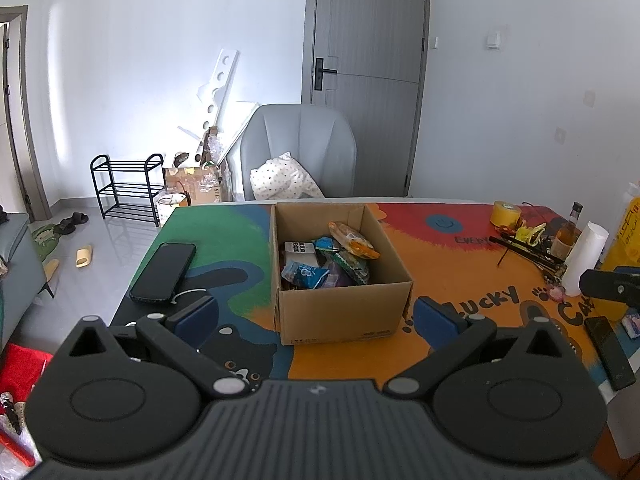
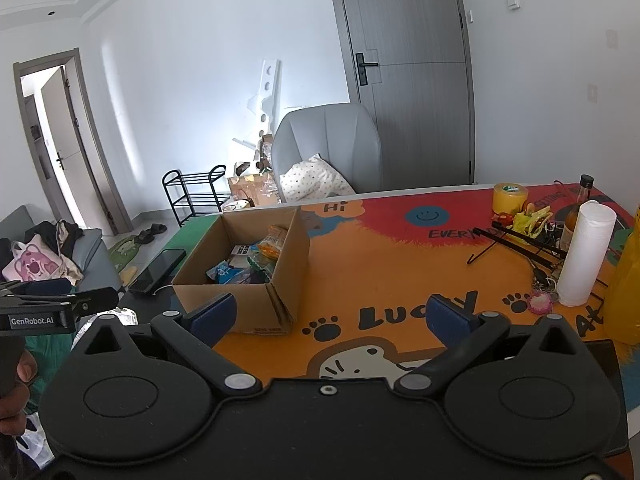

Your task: Organize snacks

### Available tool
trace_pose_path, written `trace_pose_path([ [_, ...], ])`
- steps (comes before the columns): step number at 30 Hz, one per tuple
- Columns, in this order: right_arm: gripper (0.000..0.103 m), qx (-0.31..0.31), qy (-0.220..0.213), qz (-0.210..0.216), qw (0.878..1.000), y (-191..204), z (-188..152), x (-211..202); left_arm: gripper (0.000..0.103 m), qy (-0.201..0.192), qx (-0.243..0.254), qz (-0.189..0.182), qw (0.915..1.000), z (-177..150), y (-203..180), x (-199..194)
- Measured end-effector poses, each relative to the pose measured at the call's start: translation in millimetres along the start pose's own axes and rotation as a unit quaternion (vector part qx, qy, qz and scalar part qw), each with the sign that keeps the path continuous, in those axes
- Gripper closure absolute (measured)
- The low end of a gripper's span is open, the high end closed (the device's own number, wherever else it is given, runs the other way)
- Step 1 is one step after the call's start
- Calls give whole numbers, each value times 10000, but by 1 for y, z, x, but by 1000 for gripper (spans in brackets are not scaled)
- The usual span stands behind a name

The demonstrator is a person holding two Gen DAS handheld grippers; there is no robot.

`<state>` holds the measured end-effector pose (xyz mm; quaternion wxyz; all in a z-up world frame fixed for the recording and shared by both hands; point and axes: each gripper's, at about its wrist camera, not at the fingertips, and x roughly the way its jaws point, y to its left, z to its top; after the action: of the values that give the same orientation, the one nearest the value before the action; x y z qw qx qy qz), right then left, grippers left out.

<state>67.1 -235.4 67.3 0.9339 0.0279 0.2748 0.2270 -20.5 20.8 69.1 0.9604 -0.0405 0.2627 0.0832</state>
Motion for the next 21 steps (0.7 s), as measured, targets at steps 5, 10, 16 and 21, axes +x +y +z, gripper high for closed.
trace_pose_path([
  [5, 0, 2, 7, -5, 10000, 0, 0, 1, 0, 3, -1, 1, 10000, 0, 0, 0],
  [10, 0, -7, 18, 0, 10000, 0, -1, 2, 0, 10, -4, 4, 10000, 0, 0, 1],
  [16, 0, -9, 17, 1, 10000, 0, -2, 2, 0, 23, 25, -19, 10000, -1, -1, 2],
  [21, 0, -36, 46, 6, 10000, 1, -4, 4, 0, 46, 51, -28, 10000, -2, -3, 3],
])
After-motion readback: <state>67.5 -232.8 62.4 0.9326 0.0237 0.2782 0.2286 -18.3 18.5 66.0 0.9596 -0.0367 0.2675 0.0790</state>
